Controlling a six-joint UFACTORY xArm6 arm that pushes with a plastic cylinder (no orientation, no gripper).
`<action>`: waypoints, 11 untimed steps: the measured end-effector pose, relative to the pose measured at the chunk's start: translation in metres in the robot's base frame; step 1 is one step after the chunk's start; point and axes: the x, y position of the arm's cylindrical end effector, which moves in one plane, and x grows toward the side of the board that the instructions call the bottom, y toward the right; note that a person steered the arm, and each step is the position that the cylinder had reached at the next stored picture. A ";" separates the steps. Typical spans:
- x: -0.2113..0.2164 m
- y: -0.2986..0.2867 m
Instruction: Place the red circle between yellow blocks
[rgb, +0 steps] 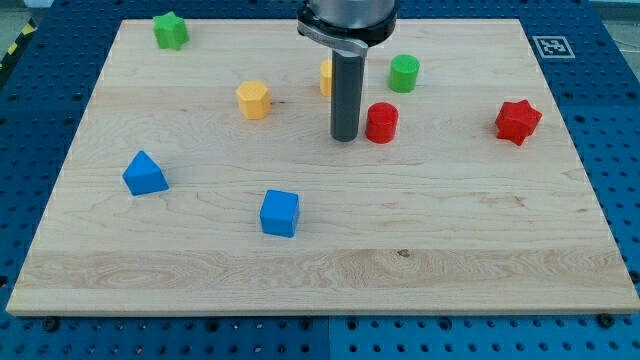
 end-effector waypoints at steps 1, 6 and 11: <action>0.022 0.053; 0.010 0.015; -0.032 -0.027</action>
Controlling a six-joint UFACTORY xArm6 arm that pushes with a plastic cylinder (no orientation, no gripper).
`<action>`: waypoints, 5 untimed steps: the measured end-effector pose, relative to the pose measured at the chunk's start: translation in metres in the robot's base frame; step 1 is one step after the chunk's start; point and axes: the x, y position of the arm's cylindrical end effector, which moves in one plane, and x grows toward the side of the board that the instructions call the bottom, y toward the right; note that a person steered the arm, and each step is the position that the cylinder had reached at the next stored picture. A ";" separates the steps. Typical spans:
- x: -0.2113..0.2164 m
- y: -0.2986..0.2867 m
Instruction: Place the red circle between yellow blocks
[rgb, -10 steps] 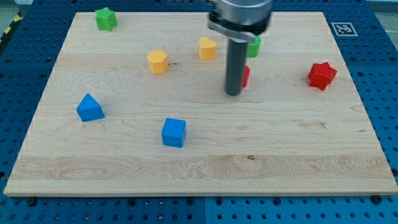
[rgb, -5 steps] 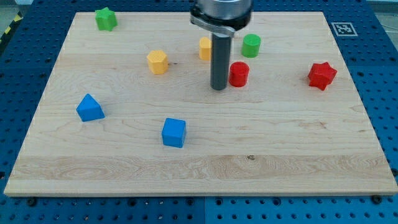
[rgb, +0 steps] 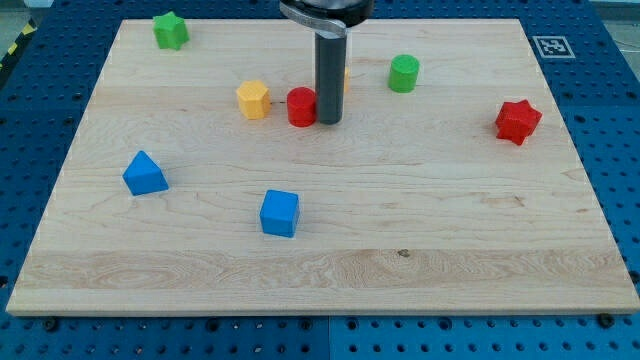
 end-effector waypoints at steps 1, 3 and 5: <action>-0.001 0.027; 0.010 0.024; 0.027 0.005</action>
